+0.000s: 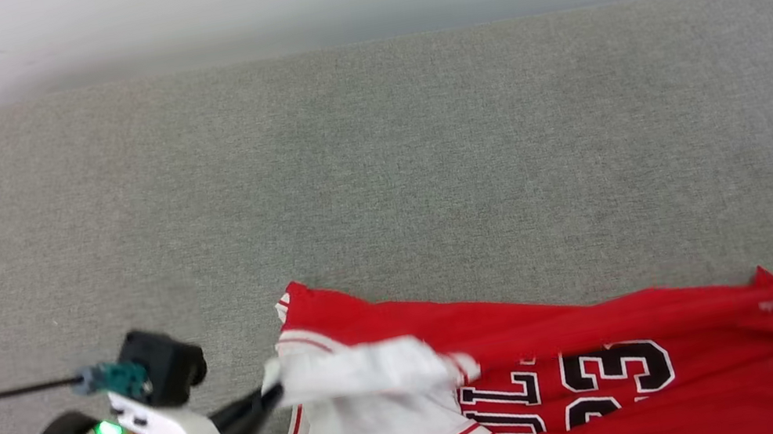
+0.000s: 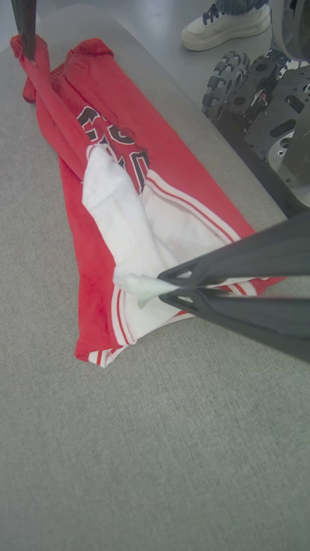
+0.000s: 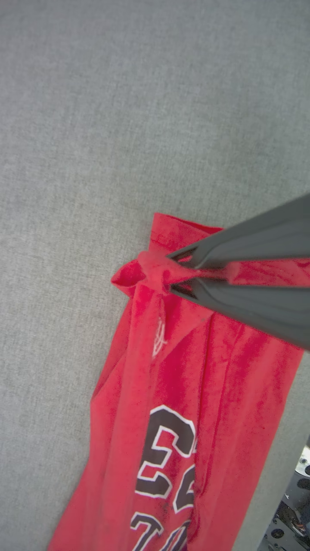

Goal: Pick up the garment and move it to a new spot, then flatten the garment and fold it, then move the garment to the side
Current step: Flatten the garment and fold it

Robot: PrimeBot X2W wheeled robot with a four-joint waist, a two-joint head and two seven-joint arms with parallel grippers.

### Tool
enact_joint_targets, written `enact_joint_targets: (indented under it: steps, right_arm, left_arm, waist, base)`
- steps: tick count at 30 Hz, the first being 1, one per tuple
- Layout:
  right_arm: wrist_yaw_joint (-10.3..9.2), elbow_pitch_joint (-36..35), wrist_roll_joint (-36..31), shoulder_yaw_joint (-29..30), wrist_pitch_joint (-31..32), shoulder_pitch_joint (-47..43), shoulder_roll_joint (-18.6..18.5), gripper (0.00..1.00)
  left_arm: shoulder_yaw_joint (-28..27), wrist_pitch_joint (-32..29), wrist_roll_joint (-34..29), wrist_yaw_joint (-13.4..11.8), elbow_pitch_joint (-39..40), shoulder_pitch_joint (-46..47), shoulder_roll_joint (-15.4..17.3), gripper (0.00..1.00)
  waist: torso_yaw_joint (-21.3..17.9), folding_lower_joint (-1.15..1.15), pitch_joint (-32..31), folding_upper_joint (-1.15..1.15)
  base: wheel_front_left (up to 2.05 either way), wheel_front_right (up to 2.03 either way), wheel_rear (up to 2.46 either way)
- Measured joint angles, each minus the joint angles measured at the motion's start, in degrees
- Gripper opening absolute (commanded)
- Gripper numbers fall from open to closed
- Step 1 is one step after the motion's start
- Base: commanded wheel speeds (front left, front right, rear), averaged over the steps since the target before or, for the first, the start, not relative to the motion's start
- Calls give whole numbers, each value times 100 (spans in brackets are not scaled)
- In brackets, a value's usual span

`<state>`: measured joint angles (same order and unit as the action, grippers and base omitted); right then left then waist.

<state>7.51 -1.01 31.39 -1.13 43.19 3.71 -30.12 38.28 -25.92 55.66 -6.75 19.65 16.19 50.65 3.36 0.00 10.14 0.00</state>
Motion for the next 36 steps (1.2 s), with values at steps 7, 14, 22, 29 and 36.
enact_joint_targets:
  steps: [7,14,22,29,36]
  right_arm:
    - [0,-59,11,-77,241,-520,52,0]
    - [0,-18,-151,-198,308,-677,-135,0]
    - [0,120,-166,-289,477,-747,-208,0]
    - [0,171,-53,-271,371,-719,-136,100]
    - [0,-188,274,34,327,-689,33,100]
  left_arm:
    - [408,57,-63,69,-350,-491,-59,0]
    - [726,99,-313,247,-865,-525,-298,0]
    - [996,227,-582,491,-1516,-382,-664,0]
    - [1043,413,-680,582,-1852,-275,-818,100]
    - [541,1120,-481,424,-1728,-270,-926,100]
  waist:
    - [32,0,-46,0]
    - [83,0,-17,0]
    - [107,0,87,0]
    - [104,0,37,0]
    - [97,0,-231,0]
  base:
    - [0,0,0]
    - [0,0,0]
    - [0,0,0]
    - [0,0,0]
    - [0,0,0]
